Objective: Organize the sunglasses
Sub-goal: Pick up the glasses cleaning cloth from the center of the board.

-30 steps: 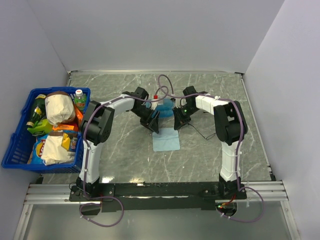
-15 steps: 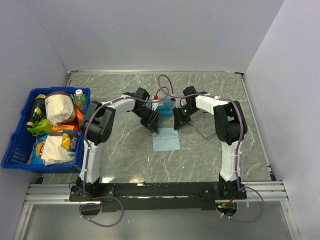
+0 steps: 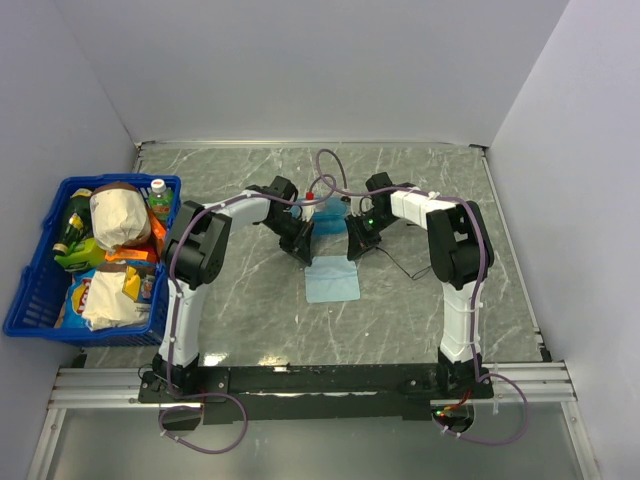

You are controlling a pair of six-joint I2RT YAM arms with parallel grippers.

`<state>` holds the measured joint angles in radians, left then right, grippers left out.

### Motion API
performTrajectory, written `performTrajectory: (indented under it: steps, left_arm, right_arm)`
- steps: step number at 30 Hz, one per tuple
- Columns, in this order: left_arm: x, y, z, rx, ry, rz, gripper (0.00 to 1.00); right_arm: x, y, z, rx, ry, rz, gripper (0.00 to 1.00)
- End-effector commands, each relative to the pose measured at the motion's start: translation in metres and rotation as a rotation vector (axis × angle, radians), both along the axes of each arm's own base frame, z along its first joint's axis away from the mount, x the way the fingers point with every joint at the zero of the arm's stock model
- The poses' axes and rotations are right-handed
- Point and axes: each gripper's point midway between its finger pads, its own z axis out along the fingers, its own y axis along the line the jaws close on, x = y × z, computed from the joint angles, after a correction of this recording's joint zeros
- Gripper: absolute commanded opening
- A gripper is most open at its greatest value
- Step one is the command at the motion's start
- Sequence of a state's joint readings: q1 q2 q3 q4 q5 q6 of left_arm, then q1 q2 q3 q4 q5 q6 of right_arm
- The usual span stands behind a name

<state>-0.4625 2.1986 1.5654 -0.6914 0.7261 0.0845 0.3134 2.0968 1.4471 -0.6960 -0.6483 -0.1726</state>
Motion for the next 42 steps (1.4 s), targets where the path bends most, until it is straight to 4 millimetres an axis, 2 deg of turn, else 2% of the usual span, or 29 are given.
performTrajectory:
  steps: [1,3,21,42]
  left_arm:
    - [-0.001,0.012,-0.028,0.083,0.004,0.002,0.05]
    - [-0.001,0.012,-0.028,0.088,0.002,0.004,0.01]
    - [0.003,0.012,-0.019,0.079,-0.014,0.007,0.01]
    - [0.025,0.025,0.014,0.037,-0.086,0.066,0.01]
  right_arm:
    - [0.005,-0.004,-0.006,-0.018,0.002,-0.003,0.15]
    - [0.004,-0.004,-0.006,-0.020,0.003,-0.002,0.15]
    - [0.007,-0.006,0.001,-0.009,-0.036,-0.001,0.11]
    - [0.012,-0.009,0.011,-0.010,-0.110,0.008,0.09]
